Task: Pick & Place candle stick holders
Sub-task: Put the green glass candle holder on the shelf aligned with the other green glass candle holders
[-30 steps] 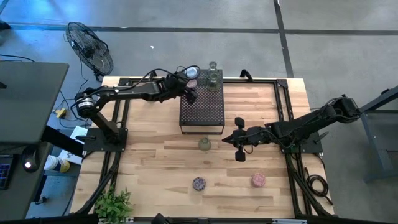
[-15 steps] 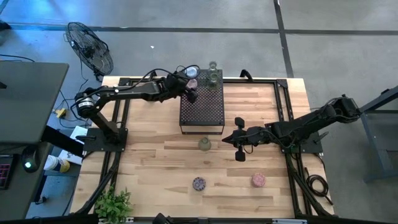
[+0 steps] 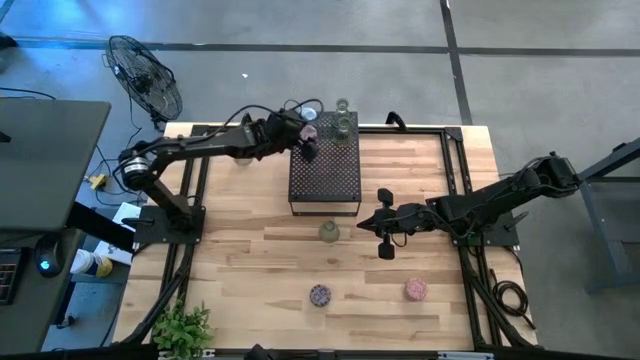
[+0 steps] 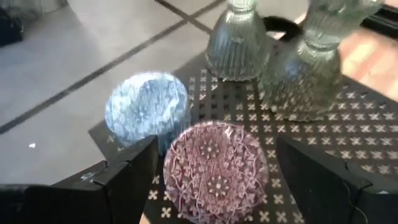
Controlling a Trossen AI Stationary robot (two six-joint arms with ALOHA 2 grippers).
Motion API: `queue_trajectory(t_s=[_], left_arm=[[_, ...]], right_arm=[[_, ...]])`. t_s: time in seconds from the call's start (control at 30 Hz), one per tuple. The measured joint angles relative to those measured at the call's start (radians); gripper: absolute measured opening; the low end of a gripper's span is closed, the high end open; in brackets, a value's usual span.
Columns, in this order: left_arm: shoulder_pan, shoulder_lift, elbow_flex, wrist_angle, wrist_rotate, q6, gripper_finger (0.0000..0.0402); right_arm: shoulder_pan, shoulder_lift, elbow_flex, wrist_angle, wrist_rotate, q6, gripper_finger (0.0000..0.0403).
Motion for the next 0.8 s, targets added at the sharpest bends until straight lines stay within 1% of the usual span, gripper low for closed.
queue_trajectory(t_s=[0.13,0.2,0.23,0.27,0.33,0.4,0.47,0.53,0.6,0.63,0.67,0.73,0.8], left_arm=[[-0.011,-0.024,0.071,-0.110,0.040,0.032,0.0319],[-0.029,-0.051,0.083,-0.163,0.070,0.062,0.0305],[-0.044,-0.067,0.083,-0.163,0.070,0.077,0.0292],[-0.065,-0.087,0.070,-0.163,0.048,0.095,0.0274],[-0.120,-0.129,0.036,-0.166,0.004,0.124,0.0227],[-0.178,-0.172,-0.019,-0.136,-0.009,0.154,0.0172],[-0.238,-0.219,-0.094,-0.089,-0.007,0.179,0.0117],[-0.299,-0.267,-0.180,0.004,-0.007,0.190,0.0064],[-0.352,-0.318,-0.275,0.115,-0.004,0.189,0.0021],[-0.375,-0.343,-0.322,0.183,0.006,0.182,0.0011],[-0.393,-0.367,-0.370,0.243,0.020,0.172,0.0009],[-0.423,-0.415,-0.453,0.337,0.024,0.144,0.0019],[-0.449,-0.455,-0.529,0.407,0.007,0.122,0.0025]], right_arm=[[0.001,0.000,0.000,-0.002,0.000,-0.001,0.0001],[0.007,-0.001,0.000,-0.004,0.004,-0.001,0.0001],[0.014,-0.006,0.000,-0.015,0.013,0.001,0.0001],[0.026,-0.009,0.000,-0.032,0.029,0.004,0.0001],[0.058,-0.019,0.000,-0.068,0.078,0.027,0.0001],[0.106,-0.023,-0.001,-0.112,0.154,0.080,0.0000],[0.169,-0.019,-0.008,-0.111,0.222,0.139,0.0000],[0.231,-0.013,-0.040,-0.069,0.283,0.205,0.0000],[0.276,0.007,-0.074,0.026,0.336,0.286,0.0000],[0.293,0.024,-0.092,0.078,0.357,0.325,0.0000],[0.305,0.047,-0.108,0.127,0.368,0.358,0.0000],[0.309,0.101,-0.121,0.210,0.375,0.410,0.0000],[0.298,0.162,-0.114,0.249,0.379,0.453,0.0000]])
